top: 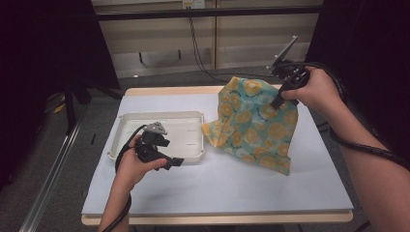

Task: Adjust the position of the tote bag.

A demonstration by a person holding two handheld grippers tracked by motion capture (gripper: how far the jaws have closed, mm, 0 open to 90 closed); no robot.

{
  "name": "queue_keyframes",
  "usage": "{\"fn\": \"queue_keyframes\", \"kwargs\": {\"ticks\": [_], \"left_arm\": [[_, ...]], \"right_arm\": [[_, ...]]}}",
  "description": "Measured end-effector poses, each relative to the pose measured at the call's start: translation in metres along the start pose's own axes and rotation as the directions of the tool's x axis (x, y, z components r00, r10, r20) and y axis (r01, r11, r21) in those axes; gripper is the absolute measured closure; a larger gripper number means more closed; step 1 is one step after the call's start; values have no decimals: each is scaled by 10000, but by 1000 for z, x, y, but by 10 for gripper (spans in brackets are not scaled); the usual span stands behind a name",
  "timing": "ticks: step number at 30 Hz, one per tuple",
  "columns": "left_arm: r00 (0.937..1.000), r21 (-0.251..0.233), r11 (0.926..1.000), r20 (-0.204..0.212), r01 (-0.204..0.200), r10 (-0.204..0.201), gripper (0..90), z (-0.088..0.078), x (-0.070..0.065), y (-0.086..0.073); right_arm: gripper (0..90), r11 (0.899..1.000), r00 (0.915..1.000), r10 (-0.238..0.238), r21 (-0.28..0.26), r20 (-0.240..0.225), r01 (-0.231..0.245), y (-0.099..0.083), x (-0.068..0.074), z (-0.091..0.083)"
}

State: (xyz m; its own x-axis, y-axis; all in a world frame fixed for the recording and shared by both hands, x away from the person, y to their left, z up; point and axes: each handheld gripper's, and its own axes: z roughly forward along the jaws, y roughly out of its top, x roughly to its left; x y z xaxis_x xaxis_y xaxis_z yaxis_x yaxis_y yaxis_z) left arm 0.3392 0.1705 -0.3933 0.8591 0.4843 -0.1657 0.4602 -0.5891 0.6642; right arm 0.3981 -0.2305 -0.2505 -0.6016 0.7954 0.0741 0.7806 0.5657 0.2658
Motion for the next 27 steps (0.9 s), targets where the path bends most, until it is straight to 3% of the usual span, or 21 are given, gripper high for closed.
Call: {"fn": "queue_keyframes", "kwargs": {"ticks": [3,10,12,13,15,16,17,18,22,23,25,26,27], "left_arm": [[10000,4,10000,13,-11,11,76,1,0,0],[10000,105,9999,-10,6,-6,76,4,1,-1],[10000,100,9999,-6,-21,21,76,4,1,0],[10000,119,9999,-6,-38,38,76,5,2,0],[10000,152,9999,-14,-34,34,76,5,1,1],[10000,161,9999,14,-53,53,76,6,1,1],[10000,161,9999,14,-53,53,76,6,1,1],[10000,108,9999,-7,-36,36,76,7,0,2],[9999,159,9998,79,-153,152,76,8,-3,4],[9999,159,9998,79,-153,152,76,8,-3,4],[9999,165,9997,51,-163,163,76,9,-4,4],[9998,231,9996,79,-185,184,76,10,-4,4],[9998,242,9995,47,-187,186,76,11,-4,4]], "right_arm": [[900,9999,10000,28,-117,76,-27,0,1,0],[900,9916,9943,920,-962,542,-865,-3,-8,-15],[900,9847,9875,1329,-1246,852,-1218,-5,-14,-22],[900,9772,9793,1741,-1408,1032,-1589,-7,-15,-26],[900,9683,9717,2124,-1558,1031,-1951,-10,-20,-32],[900,9604,9636,2428,-1677,1120,-2225,-12,-21,-33],[900,9604,9636,2428,-1677,1120,-2225,-12,-21,-33],[900,9530,9578,2717,-1646,937,-2542,-15,-21,-33],[900,9573,9597,2751,-1084,578,-2679,-20,-12,-23],[900,9513,9589,2838,-1275,75,-2805,-21,-9,-22],[900,9517,9596,2814,-1265,-47,-2797,-21,-5,-21],[900,9487,9579,2826,-1326,-506,-2869,-20,2,-20],[900,9511,9605,2748,-1343,-448,-2783,-18,5,-20]]}}
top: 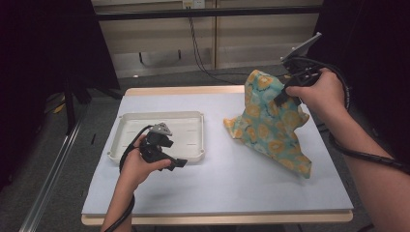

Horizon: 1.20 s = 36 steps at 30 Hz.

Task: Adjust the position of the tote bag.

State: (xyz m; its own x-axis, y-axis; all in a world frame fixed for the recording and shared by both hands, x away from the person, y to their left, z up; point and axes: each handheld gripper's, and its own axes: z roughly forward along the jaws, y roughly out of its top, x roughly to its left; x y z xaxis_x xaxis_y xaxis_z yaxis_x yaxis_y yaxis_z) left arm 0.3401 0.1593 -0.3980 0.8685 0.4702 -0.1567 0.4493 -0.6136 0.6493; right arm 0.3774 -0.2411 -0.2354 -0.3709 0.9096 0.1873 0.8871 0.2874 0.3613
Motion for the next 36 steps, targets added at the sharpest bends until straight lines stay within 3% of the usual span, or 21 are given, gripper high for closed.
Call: {"fn": "queue_keyframes", "kwargs": {"ticks": [3,4,7,11,12,14,19,21,24,27,33,36], "left_arm": [[10000,97,9999,-14,-26,26,76,1,0,0],[10000,101,9999,-10,-1,1,76,1,-1,0],[10000,102,9999,21,27,-28,76,2,0,-1],[9999,208,9997,-131,87,-84,76,1,0,-4],[9999,125,9999,-116,105,-103,76,2,0,-4],[9999,140,9998,-88,115,-114,76,2,0,-4],[10000,299,9996,-66,-11,13,76,5,-2,-4],[10000,388,9992,13,-9,8,76,6,-2,-4],[9999,325,9994,-6,107,-107,76,10,-3,-5],[10000,377,9993,-6,58,-58,76,12,-3,-5],[9998,503,9987,190,-75,66,71,19,-10,1],[9990,541,9980,294,-337,322,66,23,-15,3]], "right_arm": [[900,9994,9998,-195,-271,-92,192,4,8,0],[900,9998,9997,-139,-141,-194,136,6,12,0],[898,10000,9972,3,-81,-751,-9,6,18,6],[892,9980,9939,-614,78,-918,624,6,23,11],[887,9981,9941,-586,111,-915,599,5,24,11],[851,9964,9935,-820,168,-787,836,4,27,13],[717,9944,9937,-897,491,-678,932,1,32,13],[637,9906,9892,-1278,396,-716,1309,0,31,13],[530,9882,9875,-1487,296,-518,1504,-1,28,6],[466,9892,9870,-1451,114,-699,1462,-2,23,0],[420,9817,9796,-1902,-5,-645,1906,-3,19,-19],[419,9760,9743,-2175,-238,-582,2164,-1,16,-33]]}}
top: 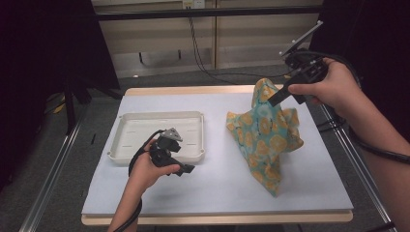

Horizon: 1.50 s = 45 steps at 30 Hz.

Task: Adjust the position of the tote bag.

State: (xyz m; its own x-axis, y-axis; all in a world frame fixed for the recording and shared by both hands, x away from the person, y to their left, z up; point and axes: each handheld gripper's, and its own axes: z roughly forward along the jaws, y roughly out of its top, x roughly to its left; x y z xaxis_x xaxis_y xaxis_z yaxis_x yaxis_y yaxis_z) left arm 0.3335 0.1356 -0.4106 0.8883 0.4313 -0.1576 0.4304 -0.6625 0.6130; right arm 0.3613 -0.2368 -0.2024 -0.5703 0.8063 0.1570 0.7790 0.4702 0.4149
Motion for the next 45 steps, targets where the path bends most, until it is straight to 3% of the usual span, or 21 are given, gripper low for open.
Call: {"fn": "queue_keyframes", "kwargs": {"ticks": [4,5,6,9,10,15,16,18,23,25,29,36,41,44,45], "left_arm": [[9994,-85,9994,-70,-342,341,47,6,-8,6],[9998,-427,9989,46,-206,209,40,8,-14,11],[9994,-575,9978,72,-325,329,40,9,-18,14],[9984,-701,9961,139,-529,540,29,9,-24,21],[9987,-1209,9915,94,-479,493,24,14,-32,27],[9980,-1602,9854,162,-580,614,24,21,-42,41],[9987,-1967,9792,34,-499,516,24,28,-46,47],[9986,-2025,9779,-6,-528,538,24,32,-48,51],[9951,-1889,9773,34,-960,984,23,49,-61,72],[9953,-1938,9765,60,-939,969,23,52,-64,75],[9928,-2081,9707,-232,-1200,1177,15,64,-77,93],[9943,-2561,9609,-162,-1057,1051,14,72,-88,107],[9916,-2822,9506,-491,-1290,1199,12,77,-97,121],[9918,-2951,9470,-521,-1270,1168,6,81,-98,126],[9914,-2892,9488,-672,-1268,1120,6,82,-98,127]], "right_arm": [[445,9993,9986,-361,115,397,357,-2,-5,-11],[450,9993,9982,-357,106,489,353,-4,-7,-11],[456,9991,9978,-396,190,528,386,-6,-8,-11],[481,9978,9967,-509,450,634,481,-13,-14,-6],[493,9975,9965,-501,524,668,466,-16,-16,-4],[521,9951,9964,-583,835,612,531,-27,-20,6],[525,9942,9963,-602,929,621,543,-29,-20,8],[534,9935,9967,-569,1021,586,507,-31,-20,10],[572,9927,9978,-641,1030,179,620,-40,-21,21],[579,9925,9981,-605,1068,86,593,-41,-21,23],[613,9899,9975,-626,1255,-336,663,-46,-19,29],[624,9893,9950,-736,1210,-673,814,-46,-13,35],[632,9901,9937,-630,1191,-922,738,-44,-9,37],[632,9917,9936,-593,1084,-965,697,-41,-7,38],[631,9922,9934,-603,1032,-978,704,-41,-7,38]]}}
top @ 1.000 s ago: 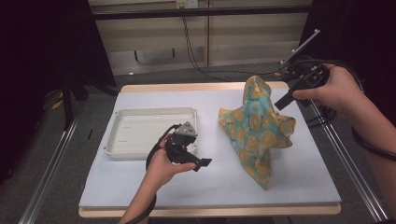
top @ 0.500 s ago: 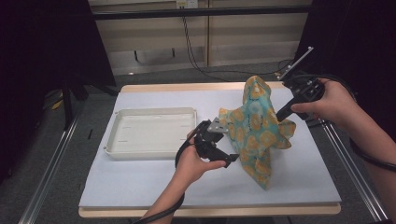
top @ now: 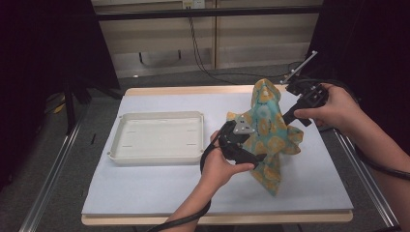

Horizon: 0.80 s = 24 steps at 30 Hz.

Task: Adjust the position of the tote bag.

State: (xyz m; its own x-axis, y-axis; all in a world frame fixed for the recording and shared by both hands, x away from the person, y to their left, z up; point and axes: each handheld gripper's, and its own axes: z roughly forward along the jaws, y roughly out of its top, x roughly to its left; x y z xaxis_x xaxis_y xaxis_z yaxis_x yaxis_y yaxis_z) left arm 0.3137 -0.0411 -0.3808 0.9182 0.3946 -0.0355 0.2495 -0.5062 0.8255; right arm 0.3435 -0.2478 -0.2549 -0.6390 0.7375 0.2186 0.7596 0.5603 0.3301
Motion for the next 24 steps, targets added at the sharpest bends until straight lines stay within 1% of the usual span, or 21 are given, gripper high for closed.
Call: {"fn": "queue_keyframes", "kwargs": {"ticks": [1,2,3,4,5,6,7,9,10,11,12,13,15,16,17,18,20,21,22,23,24], "left_arm": [[9999,-68,10000,-119,-26,25,4,2,0,0],[9996,-161,9999,-287,-14,9,4,3,0,1],[9993,-146,9999,-370,59,-65,2,4,-1,1],[9993,-146,9999,-370,59,-65,2,4,-1,1],[9990,-204,9997,-436,117,-126,2,7,-1,2],[9986,-241,9996,-494,171,-183,2,9,-2,2],[9984,-168,9997,-537,187,-195,2,10,-3,3],[9985,-250,9995,-513,183,-196,2,11,-5,3],[9985,-307,9994,-526,140,-156,2,12,-5,3],[9984,-306,9994,-526,179,-195,2,12,-5,3],[9980,-344,9988,-512,344,-361,2,14,-3,3],[9974,-339,9987,-606,372,-392,2,14,-2,3],[9971,-348,9987,-639,381,-403,9,14,-2,3],[9965,-390,9988,-762,304,-333,17,14,-1,4],[9963,-389,9988,-801,283,-313,22,13,0,5],[9963,-426,9986,-793,300,-334,25,12,1,5],[9944,-396,9987,-997,313,-351,52,10,4,4],[9950,-405,9986,-925,328,-364,59,9,6,4],[9948,-364,9986,-923,393,-426,82,7,8,3],[9948,-364,9986,-923,393,-426,85,7,8,3],[9951,-346,9987,-899,372,-401,96,6,11,1]], "right_arm": [[629,9999,9999,136,16,-35,-135,1,1,0],[627,10000,10000,54,7,-72,-53,2,1,0],[625,10000,10000,28,12,-79,-28,3,1,1],[625,10000,10000,28,12,-79,-28,3,1,1],[625,9998,9998,175,-25,-69,-175,4,1,1],[625,9998,9998,197,-32,-85,-197,4,1,2],[624,9995,9995,306,9,-95,-306,5,1,1],[625,9996,9996,273,-109,-88,-274,5,0,1],[628,9992,9993,365,-159,-113,-367,5,0,0],[628,9992,9993,365,-159,-113,-367,5,0,0],[629,9992,9992,365,-179,-173,-368,5,0,0],[629,9992,9992,364,-179,-159,-367,5,0,-1],[629,9991,9991,380,-188,-198,-384,5,1,-1],[629,9988,9990,419,-228,-181,-423,5,1,0],[628,9989,9990,411,-218,-176,-415,6,1,0],[627,9989,9990,408,-241,-179,-412,6,0,0],[627,9987,9988,437,-253,-212,-442,6,0,0],[627,9989,9991,395,-226,-179,-399,6,0,0],[626,9987,9988,449,-252,-185,-454,6,0,0],[626,9987,9988,449,-252,-185,-454,6,0,0],[622,9987,9988,456,-230,-180,-460,6,0,-1]]}}
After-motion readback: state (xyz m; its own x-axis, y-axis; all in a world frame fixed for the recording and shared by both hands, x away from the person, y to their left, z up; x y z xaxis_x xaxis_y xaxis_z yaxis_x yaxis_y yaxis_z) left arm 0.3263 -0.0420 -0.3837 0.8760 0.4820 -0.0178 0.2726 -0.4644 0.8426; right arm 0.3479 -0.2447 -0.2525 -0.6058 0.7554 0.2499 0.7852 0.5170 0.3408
